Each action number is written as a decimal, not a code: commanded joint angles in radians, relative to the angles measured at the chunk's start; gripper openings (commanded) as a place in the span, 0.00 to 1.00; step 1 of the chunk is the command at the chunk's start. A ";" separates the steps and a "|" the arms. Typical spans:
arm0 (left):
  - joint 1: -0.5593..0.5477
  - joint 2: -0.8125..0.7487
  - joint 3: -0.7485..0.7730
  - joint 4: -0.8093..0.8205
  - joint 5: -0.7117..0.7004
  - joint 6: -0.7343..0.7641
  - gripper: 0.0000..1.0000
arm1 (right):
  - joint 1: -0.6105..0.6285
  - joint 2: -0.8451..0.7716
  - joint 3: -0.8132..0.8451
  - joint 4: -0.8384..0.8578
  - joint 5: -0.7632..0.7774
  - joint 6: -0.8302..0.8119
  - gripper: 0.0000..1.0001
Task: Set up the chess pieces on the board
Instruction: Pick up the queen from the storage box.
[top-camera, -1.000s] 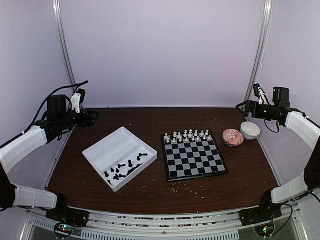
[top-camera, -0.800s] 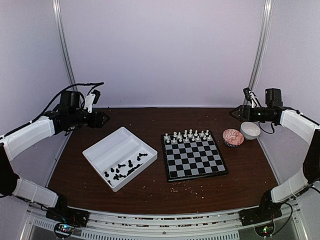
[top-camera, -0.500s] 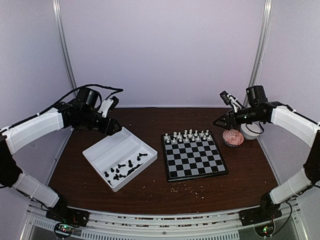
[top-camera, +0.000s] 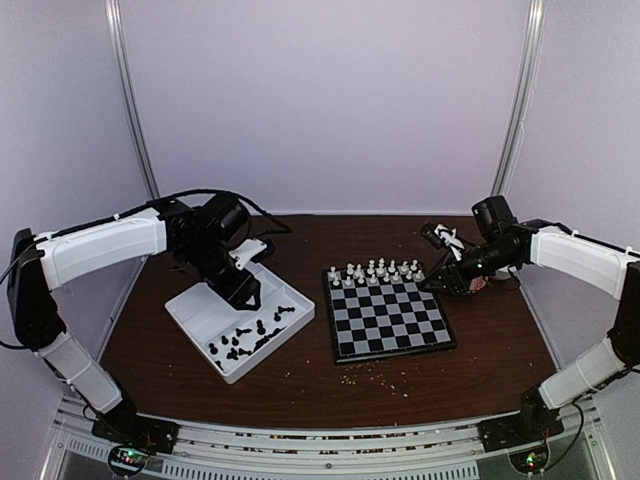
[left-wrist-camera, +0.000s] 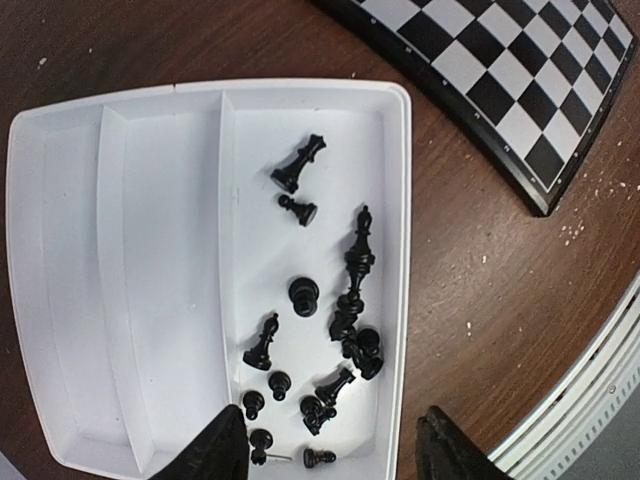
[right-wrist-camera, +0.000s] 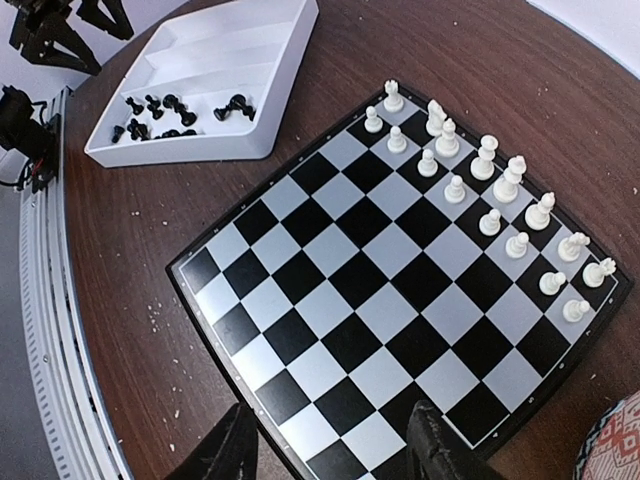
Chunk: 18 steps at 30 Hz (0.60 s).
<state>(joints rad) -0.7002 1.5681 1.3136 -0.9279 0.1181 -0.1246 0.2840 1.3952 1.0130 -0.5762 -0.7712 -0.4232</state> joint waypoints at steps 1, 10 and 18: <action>0.004 0.045 0.064 -0.094 -0.036 0.010 0.59 | 0.003 -0.004 -0.011 -0.026 0.054 -0.066 0.51; 0.002 0.106 0.085 -0.090 -0.026 0.015 0.55 | 0.000 0.010 -0.015 -0.020 0.088 -0.073 0.49; -0.004 0.159 0.070 -0.030 -0.023 -0.009 0.47 | -0.039 0.046 -0.010 -0.009 0.091 -0.033 0.46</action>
<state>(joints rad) -0.7006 1.7081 1.3693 -0.9993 0.0906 -0.1215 0.2672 1.4189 1.0035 -0.5880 -0.6926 -0.4744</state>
